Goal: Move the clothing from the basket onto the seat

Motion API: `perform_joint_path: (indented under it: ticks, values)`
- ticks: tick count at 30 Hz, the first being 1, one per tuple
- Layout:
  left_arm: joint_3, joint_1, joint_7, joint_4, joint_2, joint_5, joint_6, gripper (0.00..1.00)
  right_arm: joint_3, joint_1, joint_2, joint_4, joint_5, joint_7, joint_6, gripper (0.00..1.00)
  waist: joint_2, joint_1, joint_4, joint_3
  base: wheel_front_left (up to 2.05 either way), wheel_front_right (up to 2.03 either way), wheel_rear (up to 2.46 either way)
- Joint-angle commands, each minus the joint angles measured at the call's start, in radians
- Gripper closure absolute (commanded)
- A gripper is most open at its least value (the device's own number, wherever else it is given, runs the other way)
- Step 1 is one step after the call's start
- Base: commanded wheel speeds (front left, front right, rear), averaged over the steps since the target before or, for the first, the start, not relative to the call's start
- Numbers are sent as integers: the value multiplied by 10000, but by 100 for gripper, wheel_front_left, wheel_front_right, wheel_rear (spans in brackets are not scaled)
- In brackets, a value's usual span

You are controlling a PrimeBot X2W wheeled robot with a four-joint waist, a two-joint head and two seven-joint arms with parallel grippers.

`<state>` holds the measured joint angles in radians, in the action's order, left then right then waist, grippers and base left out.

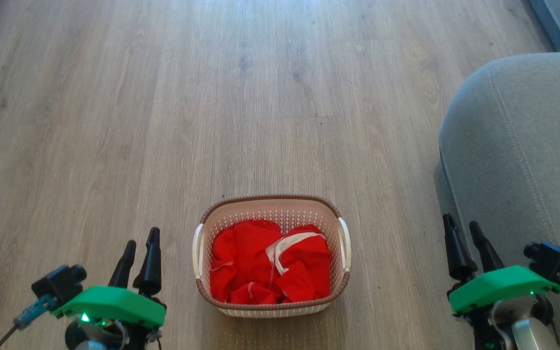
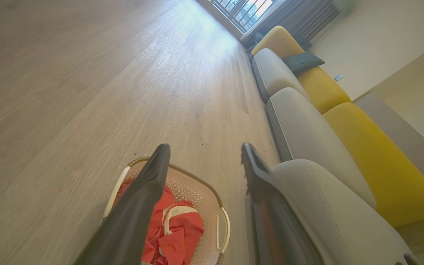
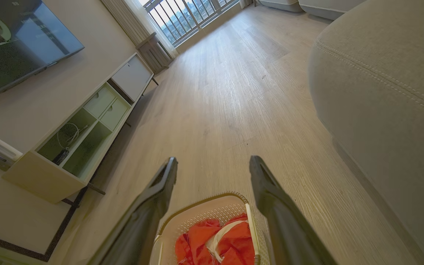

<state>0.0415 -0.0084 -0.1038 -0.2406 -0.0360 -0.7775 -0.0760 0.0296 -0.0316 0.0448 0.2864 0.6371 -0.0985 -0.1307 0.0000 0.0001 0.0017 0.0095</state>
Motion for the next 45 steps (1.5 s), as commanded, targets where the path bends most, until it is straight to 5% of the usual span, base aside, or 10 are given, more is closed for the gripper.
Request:
perform_joint_path:
  ticks: [1, 45]
  values:
    - [-111, -420, -131, 425, -102, 316, 12, 0, -174, -559, 206, -395, -338, -173, -1, 0, 0, 0, 0, 9, 0, 0, 0]
    - [226, -368, -1418, 984, -138, 5384, 234, 0, -932, -651, 265, -1, -4077, -1471, 0, 0, 0, -1, -112, 51, 0, 0, 0]
